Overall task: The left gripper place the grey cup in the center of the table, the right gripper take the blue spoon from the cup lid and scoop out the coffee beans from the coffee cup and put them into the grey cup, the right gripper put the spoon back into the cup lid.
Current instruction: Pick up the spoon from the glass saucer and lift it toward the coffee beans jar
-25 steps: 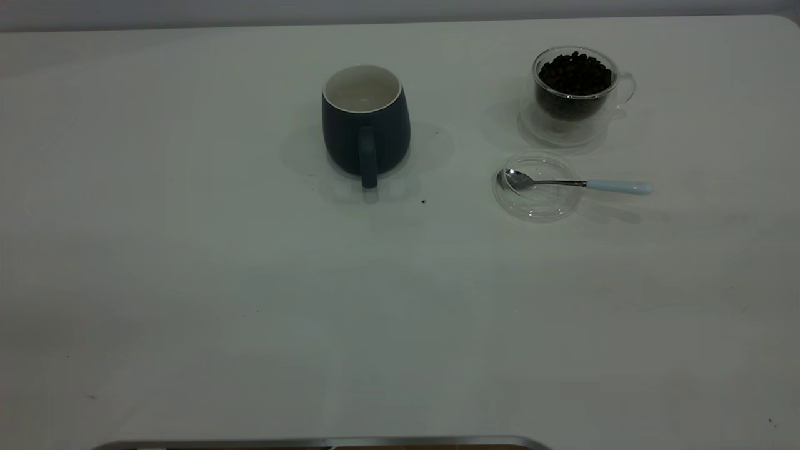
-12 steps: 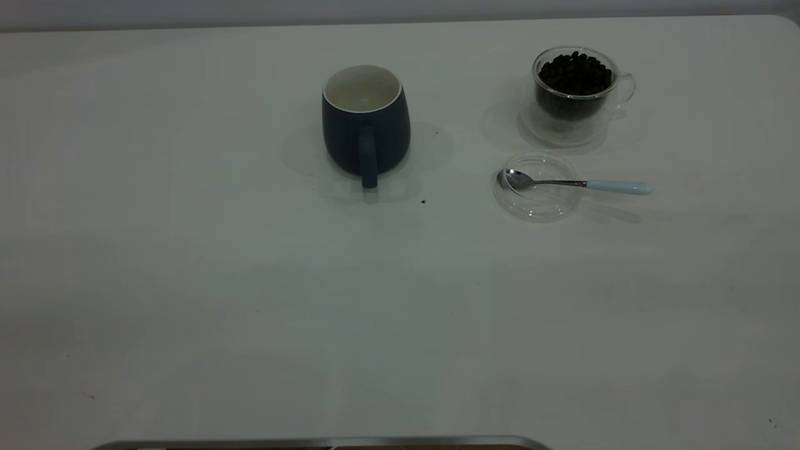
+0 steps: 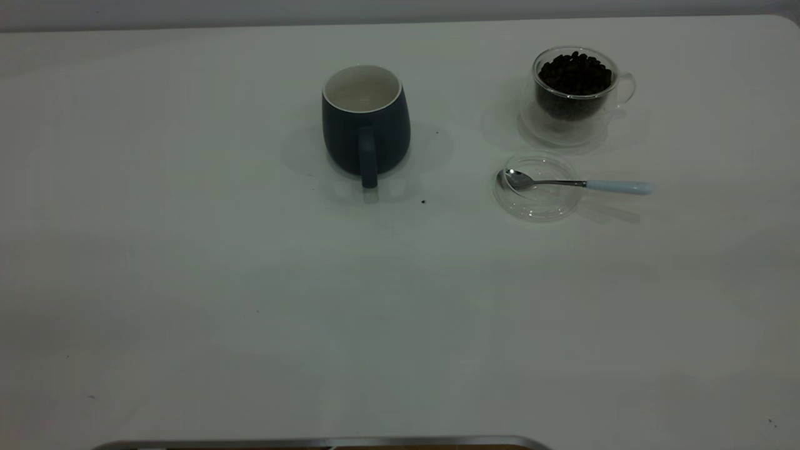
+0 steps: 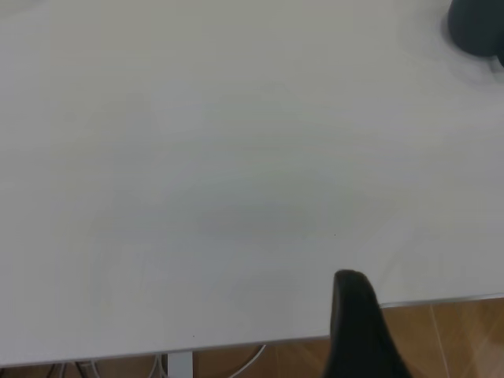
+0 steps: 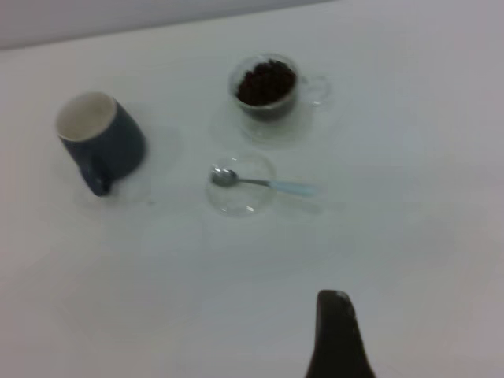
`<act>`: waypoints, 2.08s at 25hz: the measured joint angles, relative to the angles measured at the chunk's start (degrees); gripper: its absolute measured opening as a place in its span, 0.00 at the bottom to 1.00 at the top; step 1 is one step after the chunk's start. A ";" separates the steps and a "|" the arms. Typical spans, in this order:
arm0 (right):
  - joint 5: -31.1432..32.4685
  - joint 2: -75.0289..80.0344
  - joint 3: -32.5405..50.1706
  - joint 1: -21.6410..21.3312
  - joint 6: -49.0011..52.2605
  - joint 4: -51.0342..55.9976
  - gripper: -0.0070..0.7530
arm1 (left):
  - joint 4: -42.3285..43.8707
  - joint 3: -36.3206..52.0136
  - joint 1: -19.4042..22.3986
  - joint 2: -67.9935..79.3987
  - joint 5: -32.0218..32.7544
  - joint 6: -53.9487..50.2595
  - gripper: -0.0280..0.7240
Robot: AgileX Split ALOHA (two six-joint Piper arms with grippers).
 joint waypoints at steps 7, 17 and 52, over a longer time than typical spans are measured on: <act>-15.98 26.29 0.00 0.00 -16.84 8.53 0.82 | 0.00 0.00 0.00 0.00 0.01 0.00 0.72; -29.34 67.13 -0.04 0.00 -53.28 47.03 0.80 | 0.00 0.00 0.00 0.00 0.06 0.00 0.72; -9.58 128.90 -28.63 -10.14 -93.62 86.37 0.79 | -0.04 0.00 0.00 0.00 0.16 0.00 0.72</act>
